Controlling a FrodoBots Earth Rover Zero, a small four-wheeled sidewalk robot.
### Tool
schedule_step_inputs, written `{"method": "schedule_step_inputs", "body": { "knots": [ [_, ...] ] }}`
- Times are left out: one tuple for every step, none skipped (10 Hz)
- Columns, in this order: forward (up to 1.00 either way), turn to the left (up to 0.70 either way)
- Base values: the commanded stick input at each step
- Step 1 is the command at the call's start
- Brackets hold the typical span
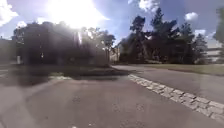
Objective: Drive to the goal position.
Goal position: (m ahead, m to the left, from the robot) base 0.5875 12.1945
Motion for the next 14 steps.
{"method": "schedule_step_inputs", "body": {
  "knots": [
    [0.06,0.00],
    [0.77,0.00],
    [1.00,0.00],
    [1.00,0.04],
    [1.00,0.25],
    [1.00,0.40],
    [1.00,0.40],
    [1.00,0.40],
    [1.00,0.40],
    [1.00,0.40],
    [1.00,0.40],
    [1.00,0.40],
    [1.00,0.40],
    [1.00,0.40]
  ]
}}
